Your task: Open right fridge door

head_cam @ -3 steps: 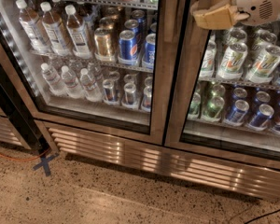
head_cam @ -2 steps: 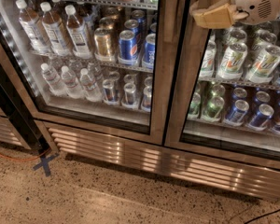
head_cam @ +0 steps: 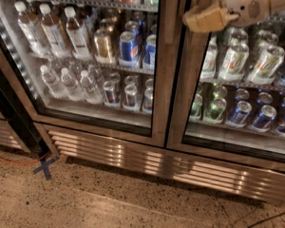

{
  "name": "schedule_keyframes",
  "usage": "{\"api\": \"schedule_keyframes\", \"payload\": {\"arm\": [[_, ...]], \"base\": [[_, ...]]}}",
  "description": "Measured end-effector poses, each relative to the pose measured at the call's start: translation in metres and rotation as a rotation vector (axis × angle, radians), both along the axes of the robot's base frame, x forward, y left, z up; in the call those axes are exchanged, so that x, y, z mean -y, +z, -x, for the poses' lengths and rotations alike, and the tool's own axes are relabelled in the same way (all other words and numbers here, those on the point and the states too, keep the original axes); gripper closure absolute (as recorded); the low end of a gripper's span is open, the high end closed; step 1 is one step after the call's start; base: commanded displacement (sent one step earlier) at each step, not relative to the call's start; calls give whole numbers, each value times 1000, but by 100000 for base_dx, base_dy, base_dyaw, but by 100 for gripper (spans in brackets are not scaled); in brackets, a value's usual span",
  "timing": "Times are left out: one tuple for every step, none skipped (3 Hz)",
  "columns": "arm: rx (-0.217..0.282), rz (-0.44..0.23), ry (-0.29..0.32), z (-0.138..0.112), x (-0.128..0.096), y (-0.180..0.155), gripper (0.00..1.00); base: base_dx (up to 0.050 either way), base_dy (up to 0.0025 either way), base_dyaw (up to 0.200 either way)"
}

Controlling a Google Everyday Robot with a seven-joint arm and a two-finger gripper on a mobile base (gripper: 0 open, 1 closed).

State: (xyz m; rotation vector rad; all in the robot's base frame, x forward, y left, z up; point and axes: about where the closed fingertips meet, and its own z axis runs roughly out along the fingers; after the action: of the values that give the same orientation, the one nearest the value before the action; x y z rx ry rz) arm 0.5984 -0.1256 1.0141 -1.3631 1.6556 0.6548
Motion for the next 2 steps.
{"api": "schedule_keyframes", "payload": {"arm": [[0, 0, -8, 7, 1, 5, 100], [0, 0, -8, 7, 1, 5, 100]], "base": [[0, 0, 0], [0, 0, 0]]}}
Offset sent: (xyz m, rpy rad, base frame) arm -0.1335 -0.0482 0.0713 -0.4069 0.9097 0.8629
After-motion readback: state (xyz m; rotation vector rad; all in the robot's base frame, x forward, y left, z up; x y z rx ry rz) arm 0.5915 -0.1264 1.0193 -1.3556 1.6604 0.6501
